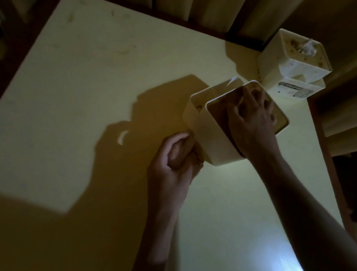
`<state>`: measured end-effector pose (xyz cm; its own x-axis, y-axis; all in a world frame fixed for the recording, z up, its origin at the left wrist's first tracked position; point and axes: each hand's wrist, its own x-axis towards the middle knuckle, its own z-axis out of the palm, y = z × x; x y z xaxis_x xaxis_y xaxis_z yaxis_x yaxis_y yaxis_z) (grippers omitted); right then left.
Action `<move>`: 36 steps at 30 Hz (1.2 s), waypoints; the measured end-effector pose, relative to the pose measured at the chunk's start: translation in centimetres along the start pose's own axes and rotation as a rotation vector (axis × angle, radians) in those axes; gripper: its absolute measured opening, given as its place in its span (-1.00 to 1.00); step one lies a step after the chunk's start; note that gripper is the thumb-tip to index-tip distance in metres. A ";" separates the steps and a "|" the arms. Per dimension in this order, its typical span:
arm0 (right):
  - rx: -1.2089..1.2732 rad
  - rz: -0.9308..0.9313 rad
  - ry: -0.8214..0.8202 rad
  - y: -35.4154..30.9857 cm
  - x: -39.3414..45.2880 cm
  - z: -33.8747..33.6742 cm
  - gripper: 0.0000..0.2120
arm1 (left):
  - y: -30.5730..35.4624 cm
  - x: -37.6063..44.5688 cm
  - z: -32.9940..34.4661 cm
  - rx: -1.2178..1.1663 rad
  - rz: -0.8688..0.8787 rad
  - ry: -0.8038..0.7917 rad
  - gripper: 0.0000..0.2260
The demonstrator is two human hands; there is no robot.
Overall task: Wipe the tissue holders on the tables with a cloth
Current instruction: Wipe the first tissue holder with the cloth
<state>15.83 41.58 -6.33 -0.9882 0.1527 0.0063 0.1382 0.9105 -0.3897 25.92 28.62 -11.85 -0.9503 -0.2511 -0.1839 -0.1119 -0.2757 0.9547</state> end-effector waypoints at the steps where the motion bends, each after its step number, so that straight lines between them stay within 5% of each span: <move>1: -0.031 0.012 0.006 0.3 -0.2 0.4 -0.44 | 0.3 0.2 -0.4 0.015 0.018 -0.006 -0.67; 6: -0.063 -0.146 -0.007 1.3 -0.8 0.3 -0.42 | 0.4 0.6 -1.6 0.066 0.003 -0.049 -0.70; 10: 0.022 -0.338 -0.177 2.3 -1.0 -1.8 -0.46 | 0.6 0.3 -1.8 -0.046 -0.092 -0.021 -0.66; 13: 0.077 -0.293 -0.144 1.6 -1.2 -2.2 -0.49 | 0.5 0.4 -2.0 0.117 -0.010 0.049 -0.58; 19: -0.014 -0.016 -0.084 -0.3 -2.9 0.6 -0.42 | 0.9 1.2 -1.7 0.025 -0.006 0.121 -0.64; 23: -0.099 -0.140 -0.031 0.4 -3.1 1.0 -0.40 | 1.5 1.8 -2.4 0.097 0.018 0.109 -0.70; 28: 0.007 -0.379 -0.198 2.9 -0.9 -1.7 -0.36 | 2.1 2.4 -2.8 0.075 0.026 0.073 -0.69; 36: 0.130 -0.271 -0.053 1.4 -1.6 -1.1 -0.37 | 2.2 3.5 -2.2 0.115 0.000 0.091 -0.58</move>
<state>17.71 43.02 -5.89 -0.9905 -0.1127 0.0791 -0.1372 0.8579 -0.4952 23.01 25.09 -10.95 -0.9206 -0.3357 -0.1995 -0.1496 -0.1687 0.9743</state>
